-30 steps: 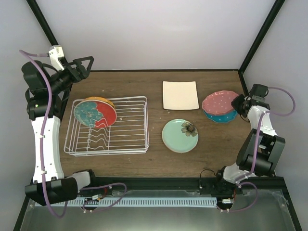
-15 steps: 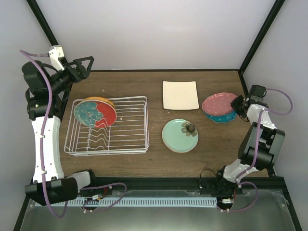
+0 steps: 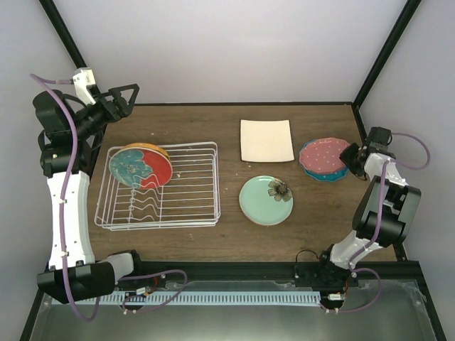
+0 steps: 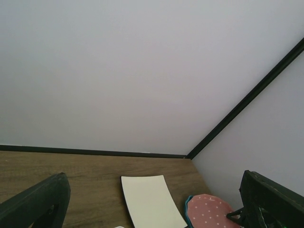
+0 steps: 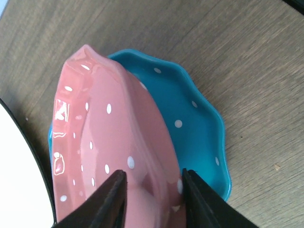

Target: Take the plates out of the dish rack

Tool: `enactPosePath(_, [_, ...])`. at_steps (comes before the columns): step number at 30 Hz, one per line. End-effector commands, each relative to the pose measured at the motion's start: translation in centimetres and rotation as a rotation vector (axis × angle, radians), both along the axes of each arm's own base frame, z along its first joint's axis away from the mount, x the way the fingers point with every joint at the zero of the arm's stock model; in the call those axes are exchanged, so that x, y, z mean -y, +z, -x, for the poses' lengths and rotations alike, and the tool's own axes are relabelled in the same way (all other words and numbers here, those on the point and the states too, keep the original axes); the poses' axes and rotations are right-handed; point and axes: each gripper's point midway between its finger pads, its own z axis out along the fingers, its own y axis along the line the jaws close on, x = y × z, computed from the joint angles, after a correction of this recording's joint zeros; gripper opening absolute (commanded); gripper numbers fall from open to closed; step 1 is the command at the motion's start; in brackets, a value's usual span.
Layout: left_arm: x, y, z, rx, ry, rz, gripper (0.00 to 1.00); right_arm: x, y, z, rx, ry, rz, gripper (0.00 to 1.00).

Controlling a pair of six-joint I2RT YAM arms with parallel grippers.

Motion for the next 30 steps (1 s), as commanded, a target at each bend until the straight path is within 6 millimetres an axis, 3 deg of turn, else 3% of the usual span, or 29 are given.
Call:
enactPosePath(1, [-0.2, 0.0, 0.2, 0.01, 0.007, -0.009, 1.0, 0.5, 0.9, -1.1, 0.023, 0.031, 0.016, 0.36])
enactPosePath(9, [-0.2, -0.1, 0.3, 0.011, 0.01, -0.011, 1.0, 1.0, -1.0, -0.8, -0.058, 0.054, 0.038, 0.51])
enactPosePath(24, [-0.2, -0.3, 0.2, 0.005, 0.008, -0.001, 1.0, 3.9, -1.0, -0.5, -0.138, 0.063, 0.221, 0.56])
enactPosePath(27, [-0.2, -0.2, 0.2, 0.008, 0.011, -0.006, 1.0, 3.6, 1.8, -1.2, -0.053, 0.044, 0.213, 0.56])
enactPosePath(30, [-0.3, -0.4, 0.2, 0.005, 0.013, -0.012, 1.0, 1.6, 8.1, -3.0, 0.197, 0.073, 0.169, 0.56])
